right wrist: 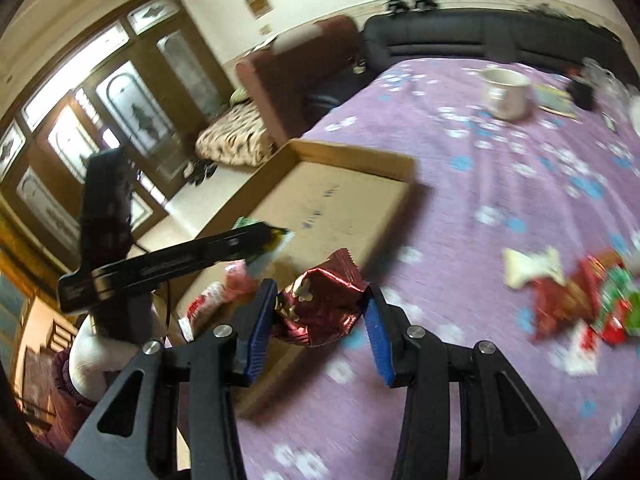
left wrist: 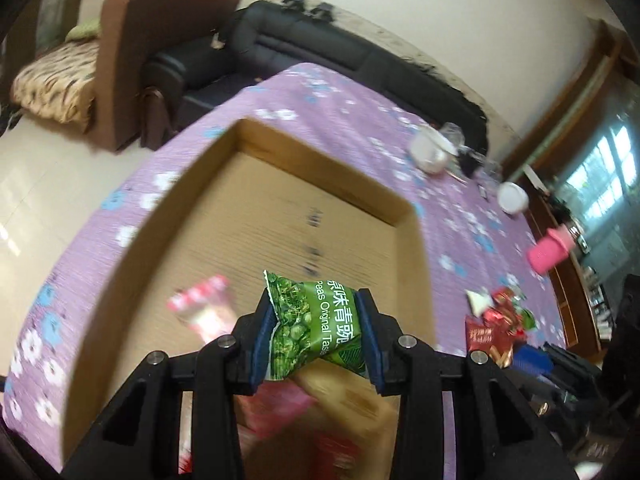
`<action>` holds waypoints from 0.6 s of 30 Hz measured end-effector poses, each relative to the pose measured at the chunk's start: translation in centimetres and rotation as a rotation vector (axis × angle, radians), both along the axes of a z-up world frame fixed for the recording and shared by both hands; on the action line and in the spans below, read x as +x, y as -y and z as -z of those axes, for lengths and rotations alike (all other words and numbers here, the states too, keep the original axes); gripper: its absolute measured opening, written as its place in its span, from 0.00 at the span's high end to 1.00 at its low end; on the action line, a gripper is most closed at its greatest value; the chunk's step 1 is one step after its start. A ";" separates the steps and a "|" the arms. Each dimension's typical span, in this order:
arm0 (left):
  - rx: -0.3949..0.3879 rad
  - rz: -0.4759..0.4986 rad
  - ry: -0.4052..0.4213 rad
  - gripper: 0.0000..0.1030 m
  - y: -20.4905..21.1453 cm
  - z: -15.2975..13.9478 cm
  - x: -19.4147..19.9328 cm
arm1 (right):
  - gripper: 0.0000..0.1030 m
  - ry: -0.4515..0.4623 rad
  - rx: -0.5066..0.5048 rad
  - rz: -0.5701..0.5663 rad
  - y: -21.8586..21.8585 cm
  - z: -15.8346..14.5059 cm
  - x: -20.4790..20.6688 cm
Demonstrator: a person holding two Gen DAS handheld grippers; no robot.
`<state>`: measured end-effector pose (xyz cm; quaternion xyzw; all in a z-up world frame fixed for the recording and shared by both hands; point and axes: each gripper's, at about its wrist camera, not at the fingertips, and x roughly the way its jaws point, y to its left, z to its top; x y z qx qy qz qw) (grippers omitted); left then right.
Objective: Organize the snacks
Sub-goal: 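Carry both packets into the cardboard box and open both tools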
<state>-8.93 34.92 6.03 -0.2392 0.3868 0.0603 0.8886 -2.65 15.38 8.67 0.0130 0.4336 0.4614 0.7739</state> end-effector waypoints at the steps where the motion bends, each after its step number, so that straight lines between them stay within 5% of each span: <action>1: -0.008 -0.002 -0.001 0.63 -0.1 0.2 0.0 | 0.56 0.009 -0.017 -0.012 -1.1 0.2 0.0; 10: -0.096 -0.030 0.054 0.49 -1.1 0.3 -1.3 | 0.52 0.012 -0.086 -0.026 -5.8 2.7 0.9; 18: -0.060 -0.007 0.162 0.31 2.6 -2.4 -3.2 | 0.47 -0.009 -0.006 0.087 0.4 1.4 2.9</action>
